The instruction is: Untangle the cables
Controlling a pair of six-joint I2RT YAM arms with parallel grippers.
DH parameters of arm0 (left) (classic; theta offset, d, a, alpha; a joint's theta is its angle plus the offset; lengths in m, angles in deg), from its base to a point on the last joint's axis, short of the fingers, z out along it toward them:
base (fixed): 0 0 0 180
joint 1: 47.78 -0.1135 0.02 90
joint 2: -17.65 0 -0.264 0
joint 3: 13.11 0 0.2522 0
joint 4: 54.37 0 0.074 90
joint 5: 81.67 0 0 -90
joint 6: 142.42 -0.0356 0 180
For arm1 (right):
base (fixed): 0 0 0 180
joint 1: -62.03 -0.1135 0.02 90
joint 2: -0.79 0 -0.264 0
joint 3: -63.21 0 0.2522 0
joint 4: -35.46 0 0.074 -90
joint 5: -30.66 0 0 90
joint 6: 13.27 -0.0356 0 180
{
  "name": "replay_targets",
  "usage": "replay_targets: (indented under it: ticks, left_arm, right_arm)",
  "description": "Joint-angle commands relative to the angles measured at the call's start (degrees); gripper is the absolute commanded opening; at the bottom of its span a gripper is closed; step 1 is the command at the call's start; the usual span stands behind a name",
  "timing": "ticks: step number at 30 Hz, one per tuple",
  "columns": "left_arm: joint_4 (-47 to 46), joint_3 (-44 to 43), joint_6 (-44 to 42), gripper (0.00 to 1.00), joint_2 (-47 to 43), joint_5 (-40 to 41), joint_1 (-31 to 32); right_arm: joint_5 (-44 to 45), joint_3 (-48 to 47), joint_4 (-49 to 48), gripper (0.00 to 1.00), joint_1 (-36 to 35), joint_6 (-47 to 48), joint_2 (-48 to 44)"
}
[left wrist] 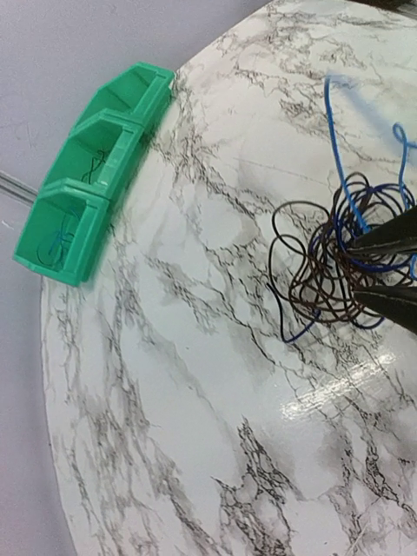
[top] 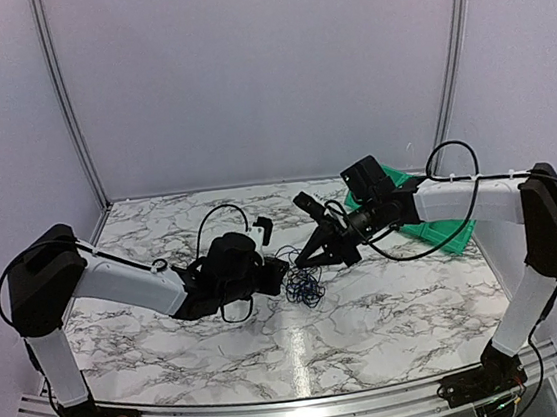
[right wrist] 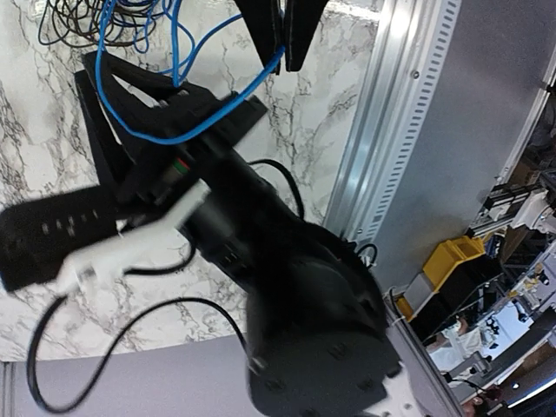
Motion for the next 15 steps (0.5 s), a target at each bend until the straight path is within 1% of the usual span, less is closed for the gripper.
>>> replay_targets:
  ticks: [1,4,8,12,15]
  left_arm:
    - [-4.2,1.2,2.5,0.13,3.5,2.3,-1.3]
    - [-5.5,2.5,2.9,0.1,3.8,2.0,-2.1]
    - [-6.4,4.2,3.6,0.08,3.7,2.1,-3.2]
    - [-7.7,6.3,4.5,0.08,3.5,2.3,-3.8]
    - [-8.6,7.8,4.7,0.08,2.6,2.4,-3.9]
  right_arm:
    - [-9.5,-4.8,5.1,0.0,1.6,0.7,-5.7]
    - [-12.5,-7.0,7.3,0.0,3.4,0.7,-9.9]
    - [-14.4,-9.5,8.4,0.0,5.9,-0.8,-14.9]
    - [-15.1,-13.5,12.8,0.0,7.1,0.3,-17.9]
    - [-13.5,-15.5,15.6,0.0,7.7,1.3,-18.8]
